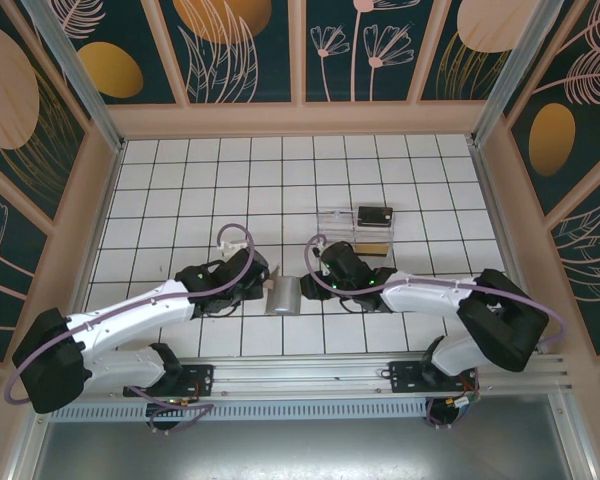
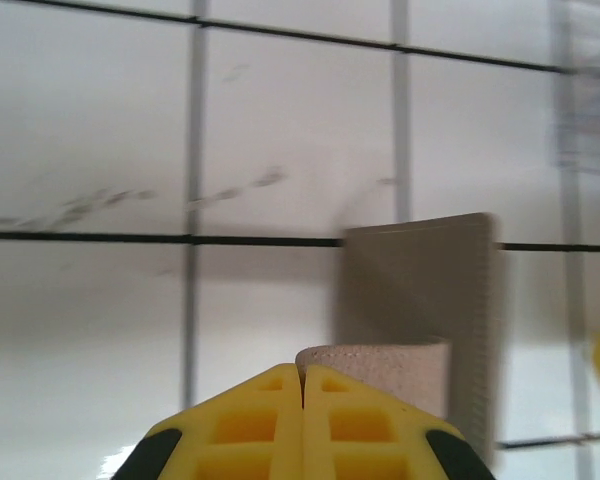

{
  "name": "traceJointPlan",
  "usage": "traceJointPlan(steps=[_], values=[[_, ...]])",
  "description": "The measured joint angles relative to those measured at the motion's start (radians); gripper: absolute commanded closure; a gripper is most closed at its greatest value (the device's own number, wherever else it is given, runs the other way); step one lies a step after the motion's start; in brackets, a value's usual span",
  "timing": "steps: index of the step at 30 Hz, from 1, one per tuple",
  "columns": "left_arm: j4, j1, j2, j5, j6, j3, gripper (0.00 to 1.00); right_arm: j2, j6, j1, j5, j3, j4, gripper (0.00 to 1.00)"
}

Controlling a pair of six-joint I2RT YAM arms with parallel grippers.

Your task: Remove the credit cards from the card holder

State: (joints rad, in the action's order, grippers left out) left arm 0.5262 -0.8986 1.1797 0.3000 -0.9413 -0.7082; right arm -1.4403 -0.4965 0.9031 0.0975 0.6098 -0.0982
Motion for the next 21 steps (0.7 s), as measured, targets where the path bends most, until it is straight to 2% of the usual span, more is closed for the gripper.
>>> traceJointPlan(steps=[11,21], values=[[0.147,0.019,0.08,0.112,-0.018,0.019,1.0,-0.177,-0.014,0.002,0.103,0.059,-0.059,0.58],[0.181,0.022,0.089,0.159,-0.052,0.041,1.0,-0.184,-0.045,-0.008,0.127,0.052,-0.076,0.66]])
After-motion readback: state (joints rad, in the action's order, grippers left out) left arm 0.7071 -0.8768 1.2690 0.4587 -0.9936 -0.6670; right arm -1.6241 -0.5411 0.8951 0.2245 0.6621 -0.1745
